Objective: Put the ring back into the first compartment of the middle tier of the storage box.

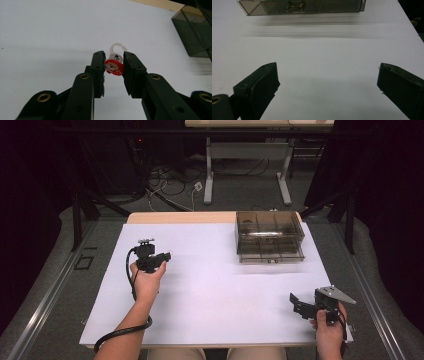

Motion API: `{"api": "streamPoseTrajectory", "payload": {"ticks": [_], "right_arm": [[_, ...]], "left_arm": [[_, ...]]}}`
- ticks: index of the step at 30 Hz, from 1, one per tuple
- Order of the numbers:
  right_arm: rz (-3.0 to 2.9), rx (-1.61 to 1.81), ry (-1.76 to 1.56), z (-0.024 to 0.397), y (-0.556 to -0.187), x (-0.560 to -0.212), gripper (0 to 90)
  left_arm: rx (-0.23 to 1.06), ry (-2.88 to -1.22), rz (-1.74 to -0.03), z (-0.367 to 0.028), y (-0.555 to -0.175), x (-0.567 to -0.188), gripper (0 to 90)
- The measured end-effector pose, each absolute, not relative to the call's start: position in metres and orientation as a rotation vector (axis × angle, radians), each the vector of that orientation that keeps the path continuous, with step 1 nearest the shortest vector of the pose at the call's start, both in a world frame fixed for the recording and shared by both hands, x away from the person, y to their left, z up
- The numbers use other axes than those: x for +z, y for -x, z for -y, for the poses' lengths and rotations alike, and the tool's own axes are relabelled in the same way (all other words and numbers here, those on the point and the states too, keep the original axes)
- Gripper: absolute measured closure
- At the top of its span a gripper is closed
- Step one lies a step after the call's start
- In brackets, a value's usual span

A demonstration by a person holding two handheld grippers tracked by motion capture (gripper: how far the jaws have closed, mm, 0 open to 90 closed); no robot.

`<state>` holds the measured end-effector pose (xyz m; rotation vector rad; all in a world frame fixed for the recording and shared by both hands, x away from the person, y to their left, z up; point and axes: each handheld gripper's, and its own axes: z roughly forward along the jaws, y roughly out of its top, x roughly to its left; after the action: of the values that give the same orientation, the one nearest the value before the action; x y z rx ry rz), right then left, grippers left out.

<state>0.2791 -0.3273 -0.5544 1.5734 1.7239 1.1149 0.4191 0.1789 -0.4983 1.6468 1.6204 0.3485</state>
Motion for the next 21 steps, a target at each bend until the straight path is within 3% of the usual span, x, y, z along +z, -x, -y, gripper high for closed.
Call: {"api": "streamPoseTrajectory", "payload": {"ticks": [21], "right_arm": [[-1.718, 1.115, -1.572, 0.326, -0.279, -0.554, 3.3]], "left_arm": [[0.356, -1.659, -1.512, -0.144, -0.423, -0.477, 71.6]]}}
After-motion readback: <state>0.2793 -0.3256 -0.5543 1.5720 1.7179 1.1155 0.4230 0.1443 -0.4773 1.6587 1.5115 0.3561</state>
